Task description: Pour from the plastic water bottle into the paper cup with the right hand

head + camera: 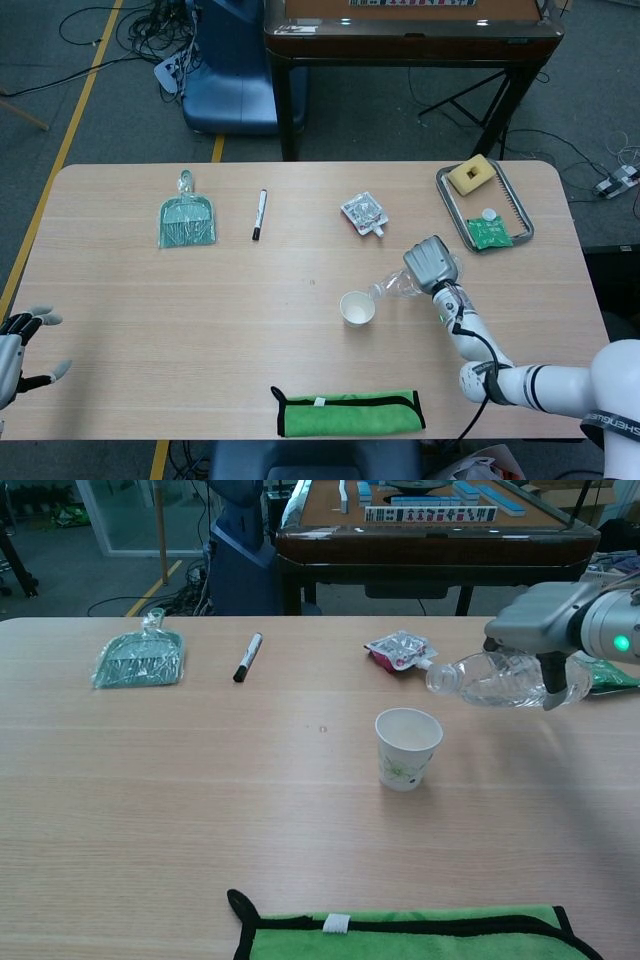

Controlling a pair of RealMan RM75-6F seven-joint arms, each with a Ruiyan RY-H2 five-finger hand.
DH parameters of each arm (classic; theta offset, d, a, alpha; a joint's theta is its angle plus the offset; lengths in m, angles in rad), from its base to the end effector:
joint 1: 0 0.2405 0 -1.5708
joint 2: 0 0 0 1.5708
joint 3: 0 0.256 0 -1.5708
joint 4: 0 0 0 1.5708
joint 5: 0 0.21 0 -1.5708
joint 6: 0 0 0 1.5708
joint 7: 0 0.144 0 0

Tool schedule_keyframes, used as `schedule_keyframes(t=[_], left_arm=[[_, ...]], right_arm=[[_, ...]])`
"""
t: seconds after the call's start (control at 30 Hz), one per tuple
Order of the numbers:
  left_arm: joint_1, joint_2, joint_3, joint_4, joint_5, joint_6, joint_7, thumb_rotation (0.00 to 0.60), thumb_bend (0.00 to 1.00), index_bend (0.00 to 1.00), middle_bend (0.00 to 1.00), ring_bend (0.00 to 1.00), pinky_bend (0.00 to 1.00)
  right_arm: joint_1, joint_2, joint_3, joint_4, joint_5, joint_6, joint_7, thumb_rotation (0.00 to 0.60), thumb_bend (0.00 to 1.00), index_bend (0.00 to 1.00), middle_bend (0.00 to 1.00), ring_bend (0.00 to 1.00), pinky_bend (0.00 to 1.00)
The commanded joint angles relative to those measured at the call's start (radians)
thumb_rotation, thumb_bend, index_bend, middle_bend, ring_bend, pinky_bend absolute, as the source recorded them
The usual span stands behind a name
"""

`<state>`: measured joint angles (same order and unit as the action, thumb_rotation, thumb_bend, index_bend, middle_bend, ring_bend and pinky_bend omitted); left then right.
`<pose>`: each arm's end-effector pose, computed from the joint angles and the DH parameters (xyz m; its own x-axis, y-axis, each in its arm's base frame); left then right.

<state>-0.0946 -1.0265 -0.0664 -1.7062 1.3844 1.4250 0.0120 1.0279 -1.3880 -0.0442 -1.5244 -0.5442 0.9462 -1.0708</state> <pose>-0.3138 0.1856 0.1801 0.3891 0.0432 0.9202 0.9159 0.0891 -0.3915 -0.1743 -0.3811 0.0209 0.9305 -0.2228 0.2907 -0.3572 -0.3761 0.8550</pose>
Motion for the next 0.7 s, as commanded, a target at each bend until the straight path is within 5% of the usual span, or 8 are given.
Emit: schedule_keyframes(t=[0.03, 0.7], left_arm=[[0.0, 0.0, 0.0, 0.0, -0.001, -0.001, 0.0, 0.6, 0.15, 0.34, 0.23, 0.23, 0.47], [0.003, 0.007, -0.003, -0.003, -0.003, 0.005, -0.008, 0.6, 0.15, 0.34, 0.23, 0.23, 0.47]], right_arm=[[0.009, -0.008, -0.01, 0.005, 0.011, 0.012, -0.025, 0.6, 0.16, 0.62, 0.63, 0.49, 0.49], [0.07, -0.064, -0.032, 0.014, 0.095, 0.096, -0.198, 0.6, 0.16, 0.62, 0.63, 0.49, 0.49]])
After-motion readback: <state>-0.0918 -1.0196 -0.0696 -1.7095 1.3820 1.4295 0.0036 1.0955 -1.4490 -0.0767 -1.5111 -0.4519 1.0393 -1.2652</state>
